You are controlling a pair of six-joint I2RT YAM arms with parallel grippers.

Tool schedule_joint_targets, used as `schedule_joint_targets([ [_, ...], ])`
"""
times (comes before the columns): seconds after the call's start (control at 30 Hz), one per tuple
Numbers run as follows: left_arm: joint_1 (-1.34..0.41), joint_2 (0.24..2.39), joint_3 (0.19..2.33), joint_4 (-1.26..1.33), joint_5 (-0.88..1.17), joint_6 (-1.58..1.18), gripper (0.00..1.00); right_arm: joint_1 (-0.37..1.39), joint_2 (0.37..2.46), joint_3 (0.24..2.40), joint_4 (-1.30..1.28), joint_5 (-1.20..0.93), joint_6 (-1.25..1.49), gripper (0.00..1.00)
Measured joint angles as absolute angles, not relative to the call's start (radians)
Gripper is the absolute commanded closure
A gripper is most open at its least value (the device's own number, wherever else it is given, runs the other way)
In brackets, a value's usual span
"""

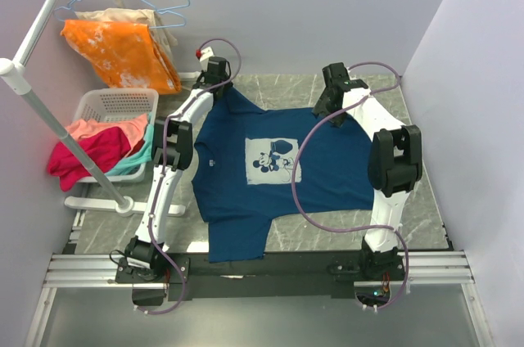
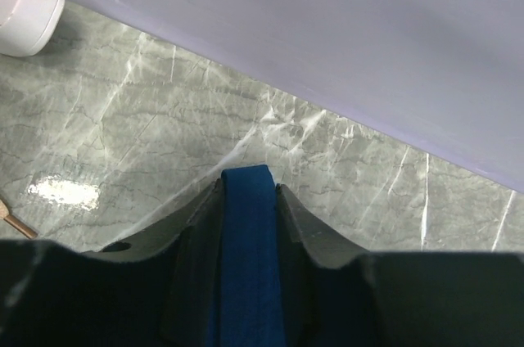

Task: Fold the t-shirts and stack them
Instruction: Fold the tshirt

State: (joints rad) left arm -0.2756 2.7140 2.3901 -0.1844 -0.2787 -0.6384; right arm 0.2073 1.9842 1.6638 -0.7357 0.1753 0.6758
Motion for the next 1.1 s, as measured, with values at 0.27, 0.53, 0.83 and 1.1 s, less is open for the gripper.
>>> schedule_joint_targets([
  [0.27, -0.275, 2.714, 2.391, -0.184, -0.279, -0.635, 0.73, 0.207, 1.979, 1.664, -0.738, 0.175, 0.675, 0.38],
  [0.53, -0.276, 2.714, 2.391, -0.184, -0.279, -0.627, 0.99, 0.207, 1.979, 1.664, -0.738, 0.175, 0.675, 0.38],
  [0.83, -0.276, 2.714, 2.39, -0.184, -0.291, -0.62, 0.99, 0.207, 1.977, 1.66, -0.738, 0.171, 0.675, 0.38],
  [1.1, -0.281, 2.714, 2.373, -0.186, -0.309, -0.609, 0.53, 0.207, 1.973, 1.66, -0.738, 0.17, 0.675, 0.38],
])
